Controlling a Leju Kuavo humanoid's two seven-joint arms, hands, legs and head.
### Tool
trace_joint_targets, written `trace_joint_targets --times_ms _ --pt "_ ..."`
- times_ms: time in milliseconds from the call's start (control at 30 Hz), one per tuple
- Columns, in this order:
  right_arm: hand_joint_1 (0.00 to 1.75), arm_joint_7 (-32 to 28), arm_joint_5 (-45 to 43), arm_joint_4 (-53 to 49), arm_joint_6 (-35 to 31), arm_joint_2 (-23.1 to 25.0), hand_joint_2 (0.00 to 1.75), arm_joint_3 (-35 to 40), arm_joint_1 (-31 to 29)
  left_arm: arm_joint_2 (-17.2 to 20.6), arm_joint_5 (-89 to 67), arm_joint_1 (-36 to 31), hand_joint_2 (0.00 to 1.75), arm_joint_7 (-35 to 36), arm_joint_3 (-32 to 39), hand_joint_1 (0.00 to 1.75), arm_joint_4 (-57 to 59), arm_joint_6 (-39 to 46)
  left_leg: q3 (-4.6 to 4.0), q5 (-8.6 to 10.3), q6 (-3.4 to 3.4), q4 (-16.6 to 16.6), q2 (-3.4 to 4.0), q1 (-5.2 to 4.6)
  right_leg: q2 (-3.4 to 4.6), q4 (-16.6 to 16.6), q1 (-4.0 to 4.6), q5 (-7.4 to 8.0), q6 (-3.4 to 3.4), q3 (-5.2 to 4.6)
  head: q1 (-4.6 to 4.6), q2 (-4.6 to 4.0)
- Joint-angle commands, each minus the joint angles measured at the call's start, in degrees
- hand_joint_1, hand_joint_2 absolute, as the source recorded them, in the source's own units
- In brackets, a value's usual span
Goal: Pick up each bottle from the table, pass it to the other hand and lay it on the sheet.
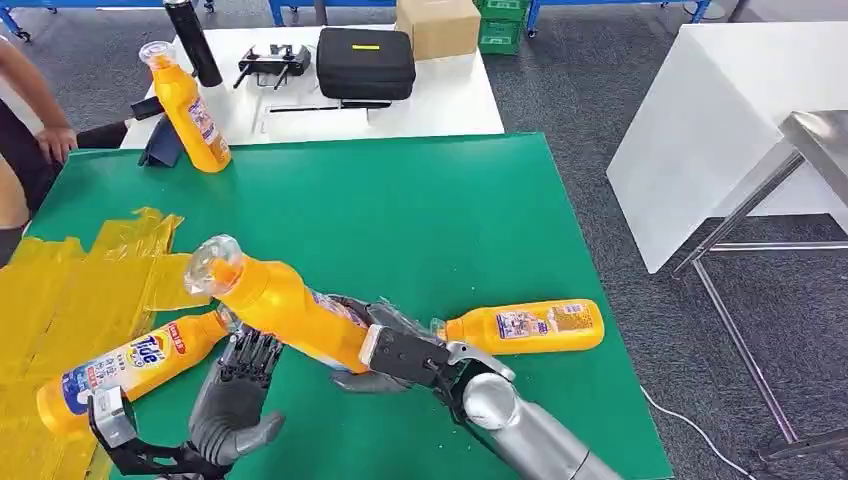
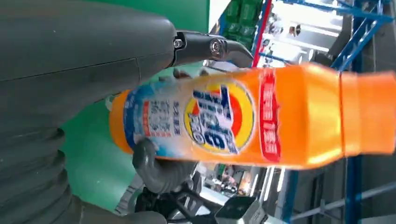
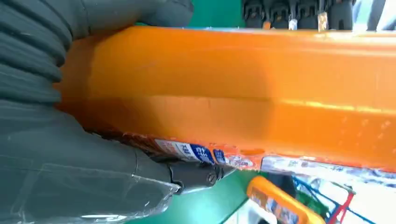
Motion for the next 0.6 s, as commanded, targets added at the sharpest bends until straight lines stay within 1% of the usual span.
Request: trace_joint_targets --times_ms 33,200,267,300,400,433,467,500,600 --pt "1.75 0.81 -0.11 10.0 0.83 3.37 1.75 7.89 -4.78 1.4 0.32 -3.39 1.75 0.24 -2.42 0.0 5.53 -0.38 0.08 0.01 -0.08 -0.04 0.08 -0.03 0.06 0.02 -0.04 0.0 -0.03 0.03 -0.02 0.0" --pt "1.75 1.22 1.49 15.3 2.14 6.68 1.75 17.62 -4.55 0.77 2.0 -4.67 1.75 0.06 -1.07 0.0 8.3 -1.27 0.16 0.01 -0.11 -0.12 0.13 -0.05 0.09 -0.02 -0.09 -0.01 -0.04 0.08 -0.02 0.0" --pt "1.75 1.16 2.16 16.88 2.17 7.32 1.75 21.52 -4.45 0.61 3.3 -4.92 1.75 -0.02 -0.4 0.0 9.36 -1.95 0.2 -0.03 -0.17 -0.1 0.14 -0.06 0.1 0.03 -0.1 -0.07 -0.07 0.09 -0.02 0.0" --pt "1.75 1.09 2.23 17.44 2.1 7.49 1.75 22.66 -4.48 0.58 3.76 -5.13 1.75 0.0 -0.14 0.0 9.81 -2.27 0.08 0.01 -0.09 -0.09 0.05 0.0 0.03 -0.04 -0.04 -0.01 -0.03 0.01 0.02 0.0" --pt "1.75 0.78 1.88 18.07 1.85 7.45 1.75 23.93 -4.65 0.09 5.1 -5.37 1.75 -0.01 0.69 0.0 10.51 -2.79 0.06 0.01 -0.12 -0.07 -0.07 -0.03 -0.1 0.02 -0.07 -0.08 -0.03 -0.01 0.02 0.0" --pt "1.75 0.71 1.73 18.09 1.77 7.4 1.75 23.98 -4.74 -0.06 5.55 -5.39 1.75 0.08 0.89 0.0 10.64 -2.95 0.01 0.04 -0.1 -0.09 -0.04 -0.01 -0.08 -0.02 -0.05 -0.04 -0.03 -0.08 -0.13 0.0" --pt "1.75 0.65 1.55 18.07 1.82 7.31 1.75 23.84 -4.91 -0.05 5.61 -5.44 1.75 0.11 0.92 0.0 10.64 -3.01 -0.03 0.03 -0.1 -0.05 -0.1 -0.03 -0.14 0.03 -0.08 -0.07 -0.01 -0.09 0.04 0.0" --pt "1.75 0.65 1.55 18.07 1.82 7.31 1.75 23.84 -4.91 -0.05 5.61 -5.44 1.75 0.11 0.92 0.0 10.64 -3.01 -0.11 0.04 -0.09 -0.05 -0.05 0.01 -0.09 -0.02 -0.03 -0.03 -0.02 -0.16 -0.09 0.0" --pt "1.75 0.7 0.8 18.03 1.93 7.0 1.75 23.67 -5.42 -0.15 6.78 -5.43 1.75 0.49 1.33 0.0 10.98 -3.47 -0.14 0.05 -0.08 -0.05 -0.09 0.0 -0.13 -0.01 -0.04 -0.04 -0.02 -0.19 -0.02 0.0"
